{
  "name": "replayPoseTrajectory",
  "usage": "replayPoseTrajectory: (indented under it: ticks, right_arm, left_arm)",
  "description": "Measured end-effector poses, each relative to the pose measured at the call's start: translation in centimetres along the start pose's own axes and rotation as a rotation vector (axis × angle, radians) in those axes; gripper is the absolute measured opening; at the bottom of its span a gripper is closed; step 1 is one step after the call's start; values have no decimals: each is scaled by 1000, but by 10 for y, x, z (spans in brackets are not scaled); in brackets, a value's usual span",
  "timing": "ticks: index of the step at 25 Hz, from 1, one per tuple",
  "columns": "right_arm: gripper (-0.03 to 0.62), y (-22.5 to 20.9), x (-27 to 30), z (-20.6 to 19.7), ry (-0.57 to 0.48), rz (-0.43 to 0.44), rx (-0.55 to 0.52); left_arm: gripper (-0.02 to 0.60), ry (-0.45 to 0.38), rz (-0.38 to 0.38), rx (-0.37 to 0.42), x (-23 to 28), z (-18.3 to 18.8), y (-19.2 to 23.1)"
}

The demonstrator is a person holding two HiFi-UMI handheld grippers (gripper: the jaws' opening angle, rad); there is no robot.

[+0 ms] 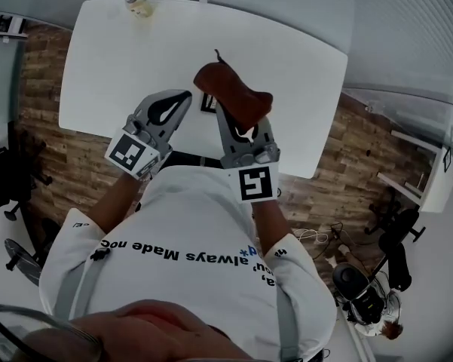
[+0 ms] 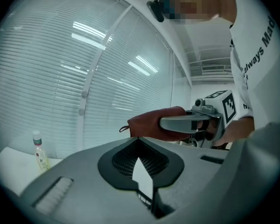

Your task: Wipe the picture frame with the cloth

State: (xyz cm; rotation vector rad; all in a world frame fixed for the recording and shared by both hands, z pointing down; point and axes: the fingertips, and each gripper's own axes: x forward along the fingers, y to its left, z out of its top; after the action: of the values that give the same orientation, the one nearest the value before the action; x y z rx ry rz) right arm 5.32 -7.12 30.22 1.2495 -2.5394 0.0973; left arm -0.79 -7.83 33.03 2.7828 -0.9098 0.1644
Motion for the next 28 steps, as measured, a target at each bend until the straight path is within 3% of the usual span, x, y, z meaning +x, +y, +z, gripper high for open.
replayPoseTrajectory:
  ticks: [11,16,23,28]
  right_arm:
    - [31,-3,96,-170,190,86,-191]
    - [31,-9,133,-251,291,143,-179]
    - [31,-12,170,-305,383,194,-231]
    - [31,-10,174,-317,405,208,-267]
  left_arm:
    - [2,283,-15,-183,31,-201,20]
    - [2,385,-39,-274,41,-276,17]
    - [2,486,-63,-341,34,-323,11]
    - [2,519,-76,-329,40,-328,5]
